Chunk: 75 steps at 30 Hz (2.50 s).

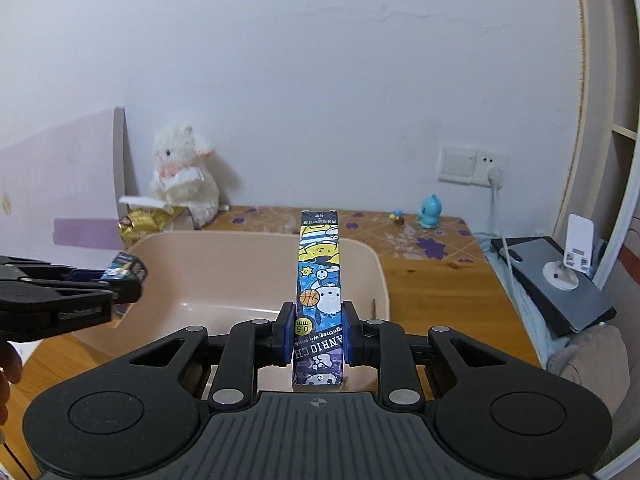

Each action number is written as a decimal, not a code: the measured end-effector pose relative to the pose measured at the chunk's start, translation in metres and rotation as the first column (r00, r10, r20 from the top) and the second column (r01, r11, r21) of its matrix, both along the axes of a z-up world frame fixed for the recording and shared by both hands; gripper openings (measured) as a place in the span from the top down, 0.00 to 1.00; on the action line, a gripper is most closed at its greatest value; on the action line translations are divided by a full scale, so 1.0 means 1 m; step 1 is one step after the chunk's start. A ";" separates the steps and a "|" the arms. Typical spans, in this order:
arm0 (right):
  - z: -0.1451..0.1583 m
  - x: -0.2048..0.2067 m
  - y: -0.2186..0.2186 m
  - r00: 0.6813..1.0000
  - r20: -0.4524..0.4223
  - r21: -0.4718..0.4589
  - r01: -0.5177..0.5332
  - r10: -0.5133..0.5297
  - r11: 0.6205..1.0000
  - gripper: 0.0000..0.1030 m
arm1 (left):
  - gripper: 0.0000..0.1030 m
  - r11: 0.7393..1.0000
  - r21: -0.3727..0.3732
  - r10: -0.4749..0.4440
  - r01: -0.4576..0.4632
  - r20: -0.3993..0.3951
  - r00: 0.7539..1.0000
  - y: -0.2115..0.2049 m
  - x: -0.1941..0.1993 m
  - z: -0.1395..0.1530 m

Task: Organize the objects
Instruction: 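Carry both boxes over the basket and release them inside, then grasp the blue cartoon tissue pack with the left gripper while the right grasps the green scrunchie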

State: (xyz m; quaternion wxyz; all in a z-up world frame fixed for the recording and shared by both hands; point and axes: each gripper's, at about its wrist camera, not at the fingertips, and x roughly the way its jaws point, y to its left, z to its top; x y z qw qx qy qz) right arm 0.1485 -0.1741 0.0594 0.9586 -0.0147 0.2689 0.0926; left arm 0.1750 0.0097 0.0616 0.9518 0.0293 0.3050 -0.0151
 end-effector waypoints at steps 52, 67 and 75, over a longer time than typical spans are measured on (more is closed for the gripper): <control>-0.069 -0.034 0.022 0.970 -0.233 -0.015 -0.068 0.062 0.998 0.07 | 0.10 0.999 0.036 0.011 -0.003 -0.230 0.973 0.035 -0.059 -0.081; -0.098 -0.026 0.055 0.937 -0.316 -0.016 -0.163 0.150 0.986 0.45 | 0.25 1.000 -0.025 0.004 -0.013 -0.337 0.941 0.036 -0.048 -0.119; -0.098 -0.035 0.059 0.930 -0.327 -0.019 -0.185 0.169 0.983 0.85 | 0.54 0.999 -0.049 -0.011 -0.005 -0.312 0.950 0.035 -0.055 -0.114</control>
